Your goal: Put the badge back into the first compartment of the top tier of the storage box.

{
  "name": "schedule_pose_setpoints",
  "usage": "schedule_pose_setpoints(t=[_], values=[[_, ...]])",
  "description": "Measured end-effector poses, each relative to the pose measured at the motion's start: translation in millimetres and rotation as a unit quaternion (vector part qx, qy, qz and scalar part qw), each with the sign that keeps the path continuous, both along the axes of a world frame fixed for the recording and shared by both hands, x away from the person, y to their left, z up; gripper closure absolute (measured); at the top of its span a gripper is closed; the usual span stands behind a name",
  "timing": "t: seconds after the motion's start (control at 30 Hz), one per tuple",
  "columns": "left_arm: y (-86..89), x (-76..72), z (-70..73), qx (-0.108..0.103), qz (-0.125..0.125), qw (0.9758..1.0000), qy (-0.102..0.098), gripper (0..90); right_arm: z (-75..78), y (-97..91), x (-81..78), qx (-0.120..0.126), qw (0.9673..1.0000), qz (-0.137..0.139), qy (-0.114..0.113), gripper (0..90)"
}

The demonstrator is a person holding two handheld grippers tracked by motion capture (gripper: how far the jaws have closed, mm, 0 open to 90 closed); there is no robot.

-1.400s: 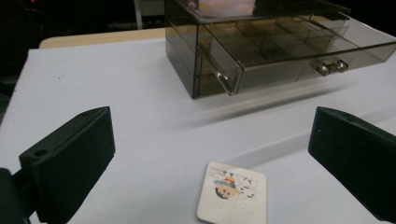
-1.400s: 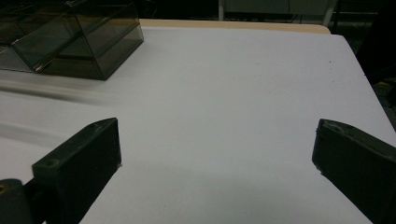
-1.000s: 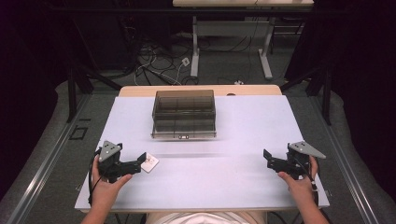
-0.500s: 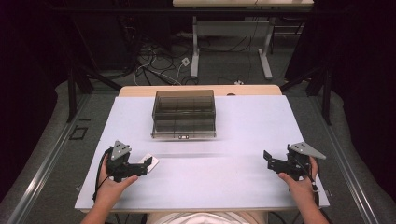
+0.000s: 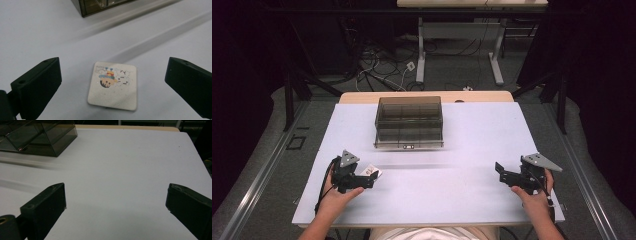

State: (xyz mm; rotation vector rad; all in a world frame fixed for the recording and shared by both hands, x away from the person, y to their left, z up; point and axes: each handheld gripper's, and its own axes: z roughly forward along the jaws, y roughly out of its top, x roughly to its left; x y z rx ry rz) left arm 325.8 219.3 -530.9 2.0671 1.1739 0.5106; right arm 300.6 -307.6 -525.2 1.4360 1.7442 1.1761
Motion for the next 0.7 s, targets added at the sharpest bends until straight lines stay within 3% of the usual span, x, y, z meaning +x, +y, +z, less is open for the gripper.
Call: schedule_pose_setpoints(t=[0.2, 0.63, 0.7], values=[[-4.2, 3.4, -5.3, 0.012, -0.003, 0.9997, 0.021, 1.7, 0.3, -1.9, -0.7, -0.002, 1.0000, 0.001, 0.006, 2.8], [-9.0, 7.5, -14.1, 0.034, -0.010, 0.9989, 0.030, 5.9, -0.9, -1.4, 0.0, -0.001, 1.0000, 0.001, 0.006, 3.0], [-9.4, 7.9, -13.9, 0.044, -0.012, 0.9981, 0.040, 7.2, -1.0, -1.4, 0.1, -0.002, 1.0000, 0.002, 0.007, 3.0]])
